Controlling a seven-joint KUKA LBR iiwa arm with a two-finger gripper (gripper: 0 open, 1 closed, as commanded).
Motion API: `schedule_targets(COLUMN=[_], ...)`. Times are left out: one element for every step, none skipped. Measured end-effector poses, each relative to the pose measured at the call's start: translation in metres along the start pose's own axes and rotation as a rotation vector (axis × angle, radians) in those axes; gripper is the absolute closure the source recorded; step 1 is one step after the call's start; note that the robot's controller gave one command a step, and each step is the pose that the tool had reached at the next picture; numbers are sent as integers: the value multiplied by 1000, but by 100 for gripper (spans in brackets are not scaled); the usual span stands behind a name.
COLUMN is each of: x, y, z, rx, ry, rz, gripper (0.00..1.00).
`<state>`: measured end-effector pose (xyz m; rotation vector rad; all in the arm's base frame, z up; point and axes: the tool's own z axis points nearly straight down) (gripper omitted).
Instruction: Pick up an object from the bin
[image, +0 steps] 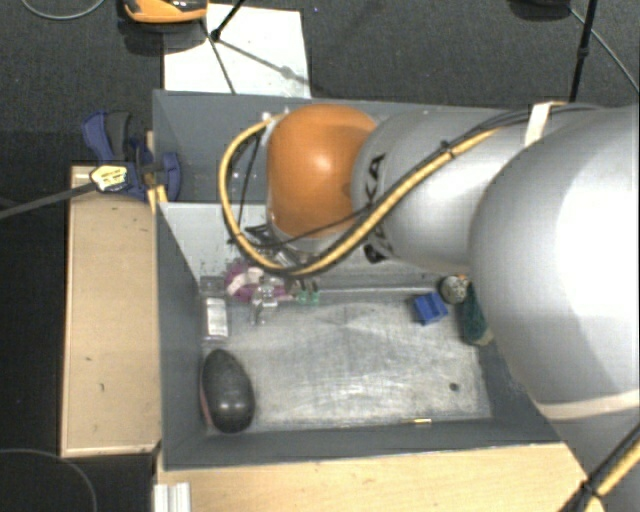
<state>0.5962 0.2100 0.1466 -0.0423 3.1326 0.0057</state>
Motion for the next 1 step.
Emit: schedule_targets(x=[-2], y=[0], z=[-40], rx=[1], ry=[2], rz=[2], gripper=[100])
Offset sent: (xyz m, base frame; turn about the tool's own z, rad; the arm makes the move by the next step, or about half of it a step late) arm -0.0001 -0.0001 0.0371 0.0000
